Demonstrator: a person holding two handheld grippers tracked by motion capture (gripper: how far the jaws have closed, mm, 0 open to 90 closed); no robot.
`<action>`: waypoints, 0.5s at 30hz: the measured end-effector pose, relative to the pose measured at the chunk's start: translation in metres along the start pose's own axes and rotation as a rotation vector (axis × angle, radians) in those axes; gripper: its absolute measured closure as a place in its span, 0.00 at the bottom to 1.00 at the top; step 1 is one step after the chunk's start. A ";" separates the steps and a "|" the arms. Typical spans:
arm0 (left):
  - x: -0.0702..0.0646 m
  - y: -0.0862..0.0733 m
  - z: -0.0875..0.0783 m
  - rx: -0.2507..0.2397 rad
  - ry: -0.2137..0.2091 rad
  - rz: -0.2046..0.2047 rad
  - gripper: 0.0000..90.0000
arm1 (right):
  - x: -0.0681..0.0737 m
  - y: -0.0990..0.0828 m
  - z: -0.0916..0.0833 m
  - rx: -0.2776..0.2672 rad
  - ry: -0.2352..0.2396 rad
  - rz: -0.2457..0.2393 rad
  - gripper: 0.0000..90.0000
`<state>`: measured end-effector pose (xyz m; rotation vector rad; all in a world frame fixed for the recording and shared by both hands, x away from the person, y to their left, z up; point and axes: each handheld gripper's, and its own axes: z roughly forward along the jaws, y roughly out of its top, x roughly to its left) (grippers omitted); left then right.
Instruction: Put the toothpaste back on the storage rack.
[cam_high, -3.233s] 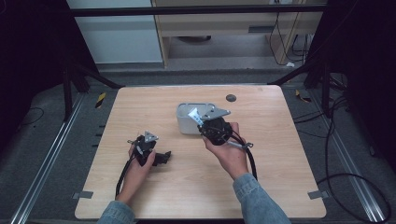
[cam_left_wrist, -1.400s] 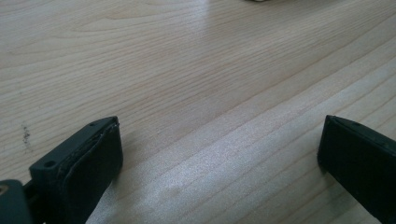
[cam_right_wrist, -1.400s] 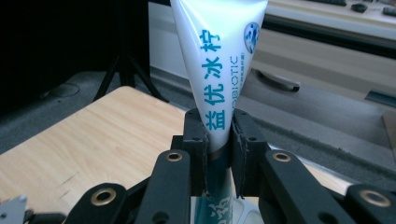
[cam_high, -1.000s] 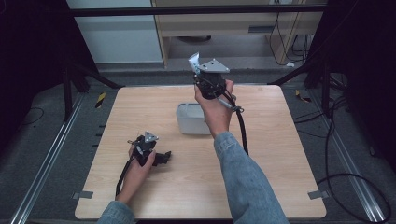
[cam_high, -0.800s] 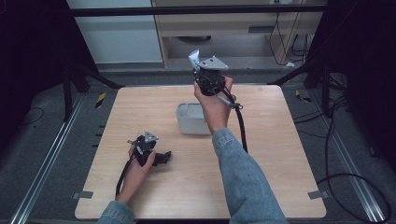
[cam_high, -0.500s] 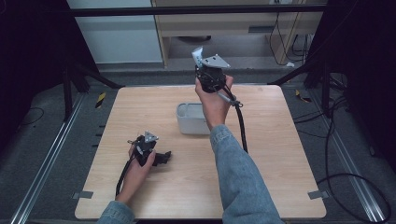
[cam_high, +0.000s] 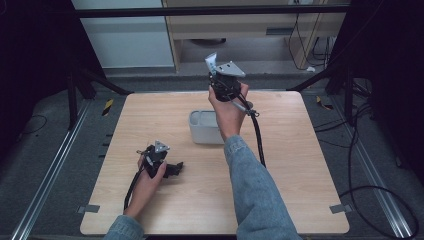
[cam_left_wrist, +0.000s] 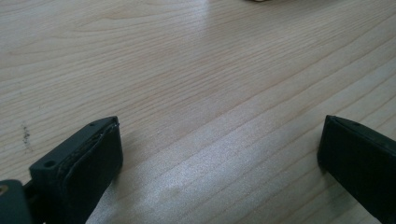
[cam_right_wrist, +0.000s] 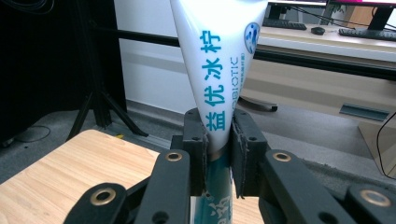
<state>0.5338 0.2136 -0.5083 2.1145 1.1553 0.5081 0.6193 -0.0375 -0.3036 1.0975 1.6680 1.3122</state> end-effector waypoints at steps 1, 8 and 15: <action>0.000 0.000 0.000 0.000 0.000 0.000 0.00 | 0.000 -0.001 0.001 0.002 -0.001 -0.003 0.86; 0.000 0.000 0.000 0.001 -0.001 0.000 0.00 | 0.006 -0.004 0.004 0.005 0.010 -0.014 0.86; 0.000 0.000 0.000 -0.002 0.000 0.000 0.00 | 0.011 -0.016 0.003 0.020 0.025 -0.014 0.86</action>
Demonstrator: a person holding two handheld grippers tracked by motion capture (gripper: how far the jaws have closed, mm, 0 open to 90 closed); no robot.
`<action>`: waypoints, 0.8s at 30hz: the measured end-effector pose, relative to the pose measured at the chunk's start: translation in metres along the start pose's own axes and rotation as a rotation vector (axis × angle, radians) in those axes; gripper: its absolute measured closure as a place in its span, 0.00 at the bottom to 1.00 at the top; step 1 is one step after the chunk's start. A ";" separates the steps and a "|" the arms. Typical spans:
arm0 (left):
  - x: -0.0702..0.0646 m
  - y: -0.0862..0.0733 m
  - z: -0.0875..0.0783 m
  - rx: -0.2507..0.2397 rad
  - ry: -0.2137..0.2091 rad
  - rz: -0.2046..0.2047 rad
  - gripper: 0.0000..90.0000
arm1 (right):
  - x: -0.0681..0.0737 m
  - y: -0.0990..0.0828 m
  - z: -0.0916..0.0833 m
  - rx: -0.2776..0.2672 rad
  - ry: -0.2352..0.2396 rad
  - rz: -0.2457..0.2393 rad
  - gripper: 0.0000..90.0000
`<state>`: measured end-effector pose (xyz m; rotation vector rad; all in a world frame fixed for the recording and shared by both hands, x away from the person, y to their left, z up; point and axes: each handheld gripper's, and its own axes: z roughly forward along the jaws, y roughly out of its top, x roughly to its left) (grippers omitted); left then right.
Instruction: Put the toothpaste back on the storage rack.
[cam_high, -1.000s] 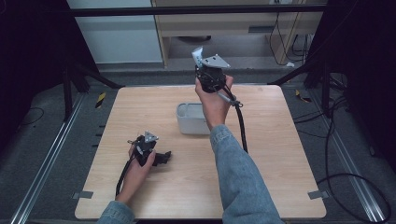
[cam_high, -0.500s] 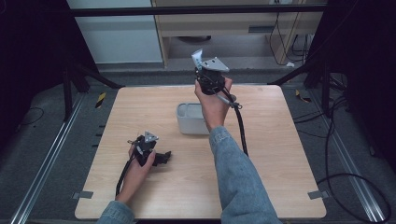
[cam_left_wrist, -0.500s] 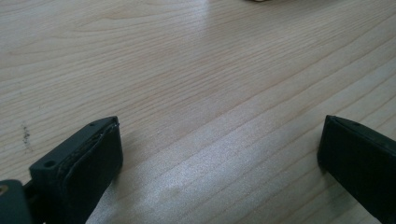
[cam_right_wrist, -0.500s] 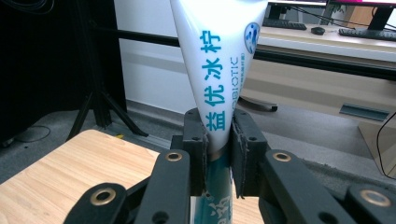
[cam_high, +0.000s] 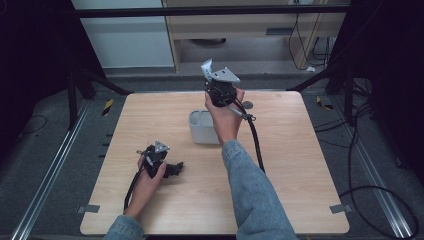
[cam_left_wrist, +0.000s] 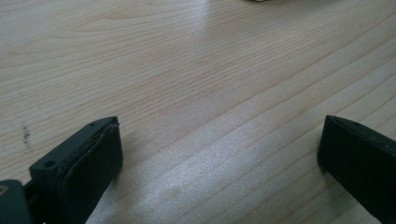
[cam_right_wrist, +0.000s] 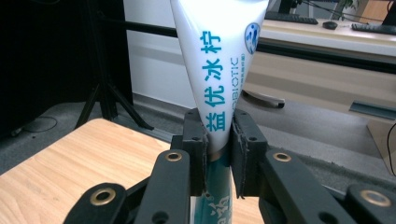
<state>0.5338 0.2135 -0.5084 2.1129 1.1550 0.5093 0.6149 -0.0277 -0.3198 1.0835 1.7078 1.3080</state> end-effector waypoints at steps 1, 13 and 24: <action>0.000 0.000 0.000 0.000 0.000 0.000 0.00 | 0.000 -0.002 0.000 0.003 0.000 0.003 0.86; 0.000 0.000 0.000 0.000 0.000 0.000 0.00 | 0.001 -0.022 0.000 0.038 0.016 0.019 0.86; 0.000 0.000 0.000 0.000 0.000 0.000 0.00 | 0.010 -0.035 0.004 0.070 0.037 -0.010 0.86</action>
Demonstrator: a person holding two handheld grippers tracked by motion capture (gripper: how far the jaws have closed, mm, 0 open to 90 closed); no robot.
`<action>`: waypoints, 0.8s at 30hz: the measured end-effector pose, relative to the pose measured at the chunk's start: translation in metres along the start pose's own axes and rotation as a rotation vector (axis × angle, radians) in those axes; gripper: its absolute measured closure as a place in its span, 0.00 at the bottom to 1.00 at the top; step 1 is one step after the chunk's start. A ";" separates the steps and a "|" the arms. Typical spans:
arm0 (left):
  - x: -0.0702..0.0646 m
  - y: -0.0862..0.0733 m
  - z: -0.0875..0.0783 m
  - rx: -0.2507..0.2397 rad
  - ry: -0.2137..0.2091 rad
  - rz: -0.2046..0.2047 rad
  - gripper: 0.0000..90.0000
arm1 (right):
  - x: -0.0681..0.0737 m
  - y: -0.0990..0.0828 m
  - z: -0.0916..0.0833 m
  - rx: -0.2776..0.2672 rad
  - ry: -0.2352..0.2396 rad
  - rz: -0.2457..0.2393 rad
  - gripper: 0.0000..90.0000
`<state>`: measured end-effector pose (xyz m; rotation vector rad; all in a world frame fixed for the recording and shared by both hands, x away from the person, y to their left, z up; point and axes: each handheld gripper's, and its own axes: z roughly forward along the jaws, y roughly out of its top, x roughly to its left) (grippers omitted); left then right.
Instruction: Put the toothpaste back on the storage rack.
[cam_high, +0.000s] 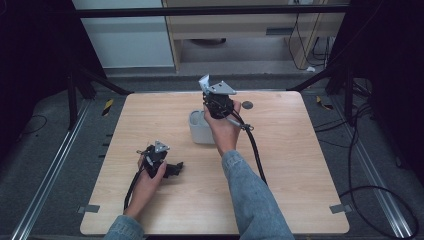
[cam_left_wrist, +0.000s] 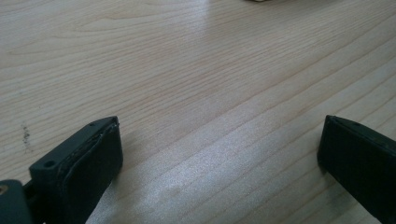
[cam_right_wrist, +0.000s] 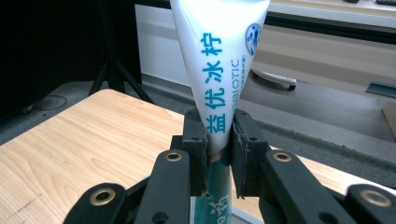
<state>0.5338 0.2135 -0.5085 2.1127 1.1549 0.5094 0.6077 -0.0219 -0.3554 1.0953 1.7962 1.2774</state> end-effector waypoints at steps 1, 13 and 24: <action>0.000 0.000 0.000 0.000 0.000 0.000 0.00 | 0.000 -0.001 0.000 0.004 0.003 0.006 0.86; 0.000 0.000 0.000 0.000 0.000 -0.002 0.00 | 0.000 -0.009 0.005 0.035 0.010 -0.003 0.86; 0.000 0.000 0.000 0.000 -0.001 -0.002 0.00 | -0.003 -0.019 0.009 0.067 0.002 -0.019 0.86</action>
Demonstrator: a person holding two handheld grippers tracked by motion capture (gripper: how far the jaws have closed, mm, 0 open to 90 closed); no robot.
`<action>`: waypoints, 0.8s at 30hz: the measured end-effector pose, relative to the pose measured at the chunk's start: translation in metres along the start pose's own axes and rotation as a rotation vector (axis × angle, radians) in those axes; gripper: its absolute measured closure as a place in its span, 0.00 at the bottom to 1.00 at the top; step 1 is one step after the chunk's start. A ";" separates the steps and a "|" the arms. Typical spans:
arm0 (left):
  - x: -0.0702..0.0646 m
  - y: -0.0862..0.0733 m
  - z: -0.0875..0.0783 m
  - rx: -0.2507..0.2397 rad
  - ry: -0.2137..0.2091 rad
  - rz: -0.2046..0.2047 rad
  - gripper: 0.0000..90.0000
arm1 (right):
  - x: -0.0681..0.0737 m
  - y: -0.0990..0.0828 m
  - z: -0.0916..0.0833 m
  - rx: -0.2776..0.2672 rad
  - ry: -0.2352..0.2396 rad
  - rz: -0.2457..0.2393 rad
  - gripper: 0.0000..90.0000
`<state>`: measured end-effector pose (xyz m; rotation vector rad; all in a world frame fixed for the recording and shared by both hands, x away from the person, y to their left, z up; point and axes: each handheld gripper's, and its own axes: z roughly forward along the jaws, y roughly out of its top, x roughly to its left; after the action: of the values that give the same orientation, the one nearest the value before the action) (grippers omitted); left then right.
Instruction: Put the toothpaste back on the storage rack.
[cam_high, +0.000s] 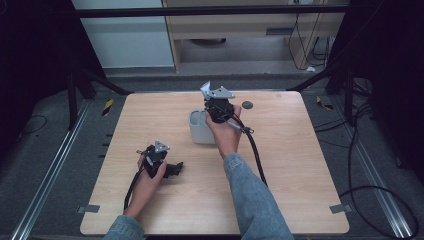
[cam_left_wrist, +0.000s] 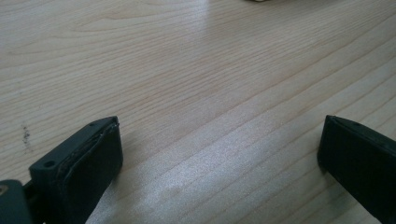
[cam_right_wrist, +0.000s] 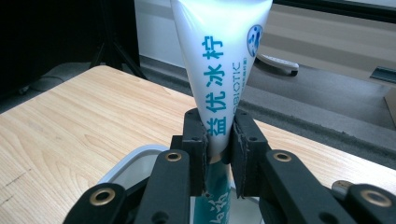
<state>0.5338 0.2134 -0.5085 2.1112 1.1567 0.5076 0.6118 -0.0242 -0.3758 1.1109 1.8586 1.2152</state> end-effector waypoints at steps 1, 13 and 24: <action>0.000 0.000 0.000 0.000 0.000 0.000 0.00 | 0.000 0.000 0.000 -0.001 0.002 0.001 0.86; 0.000 0.000 0.000 0.000 0.000 0.000 0.00 | 0.003 -0.004 0.005 0.045 0.014 -0.020 0.86; 0.000 0.000 0.000 0.000 0.000 0.000 0.00 | 0.006 -0.006 0.006 0.077 0.015 -0.036 0.86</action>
<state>0.5338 0.2134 -0.5085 2.1108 1.1569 0.5077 0.6129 -0.0181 -0.3842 1.1069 1.9435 1.1429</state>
